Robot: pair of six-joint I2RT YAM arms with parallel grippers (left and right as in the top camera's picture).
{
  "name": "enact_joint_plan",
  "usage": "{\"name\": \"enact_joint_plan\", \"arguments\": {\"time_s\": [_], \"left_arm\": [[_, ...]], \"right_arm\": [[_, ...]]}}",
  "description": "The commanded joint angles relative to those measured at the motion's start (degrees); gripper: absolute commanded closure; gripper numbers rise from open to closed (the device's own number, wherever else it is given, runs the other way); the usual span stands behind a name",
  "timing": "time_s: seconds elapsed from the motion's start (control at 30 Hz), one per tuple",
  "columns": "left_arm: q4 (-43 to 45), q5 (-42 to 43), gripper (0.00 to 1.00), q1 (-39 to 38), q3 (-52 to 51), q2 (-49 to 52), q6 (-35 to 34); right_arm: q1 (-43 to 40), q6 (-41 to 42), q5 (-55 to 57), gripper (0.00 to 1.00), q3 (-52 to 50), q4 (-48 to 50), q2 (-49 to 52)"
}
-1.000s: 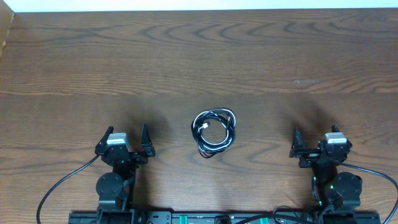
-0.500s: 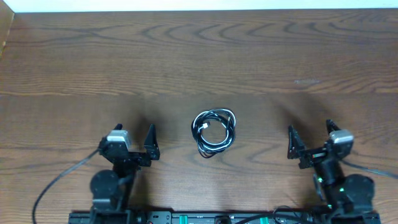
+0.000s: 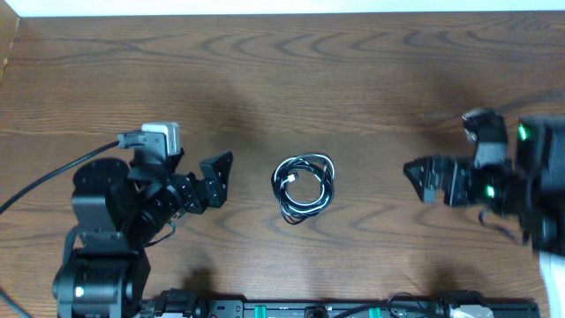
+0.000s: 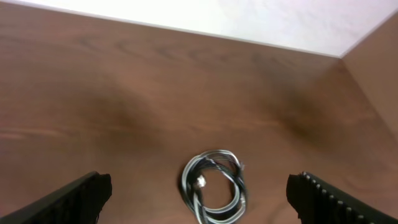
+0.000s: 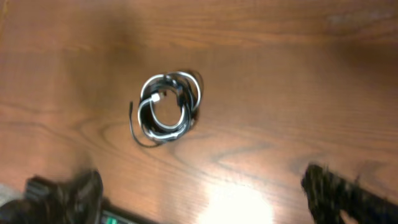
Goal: Untangle cables
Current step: 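Move the left gripper down onto the cable coil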
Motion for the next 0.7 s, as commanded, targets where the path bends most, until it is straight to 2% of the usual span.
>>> {"name": "enact_joint_plan", "arguments": {"time_s": [0.0, 0.07, 0.1, 0.2, 0.3, 0.4, 0.53, 0.67], "left_arm": [[-3.4, 9.1, 0.04, 0.2, 1.0, 1.8, 0.8], [-7.5, 12.1, 0.04, 0.2, 1.0, 2.9, 5.0], [-9.5, 12.0, 0.04, 0.2, 1.0, 3.5, 6.3], [-14.7, 11.9, 0.04, 0.2, 1.0, 6.8, 9.0], [-20.0, 14.5, 0.07, -0.2, 1.0, 10.6, 10.3], [-28.5, 16.1, 0.11, -3.6, 0.7, 17.0, 15.9], [-23.7, 10.4, 0.18, -7.1, -2.4, 22.0, 16.5], [-14.9, 6.6, 0.22, -9.8, -4.9, 25.8, 17.4]], "right_arm": [[0.3, -2.1, -2.8, 0.01, 5.6, -3.2, 9.4], [0.6, -4.0, -8.2, 0.01, 5.2, -4.8, 14.3], [1.3, -8.2, -11.2, 0.01, 5.1, -5.9, 16.7], [6.4, -14.1, -10.1, 0.01, 5.1, -8.6, 22.3], [11.1, -13.2, -1.3, 0.01, 5.1, -7.2, 24.4], [14.9, -3.9, 9.0, 0.01, 5.1, 0.6, 23.5], [16.0, -1.6, 9.3, 0.01, 5.1, 8.6, 20.5], [16.3, -5.8, 9.5, 0.01, 5.1, 9.8, 18.2]]}}
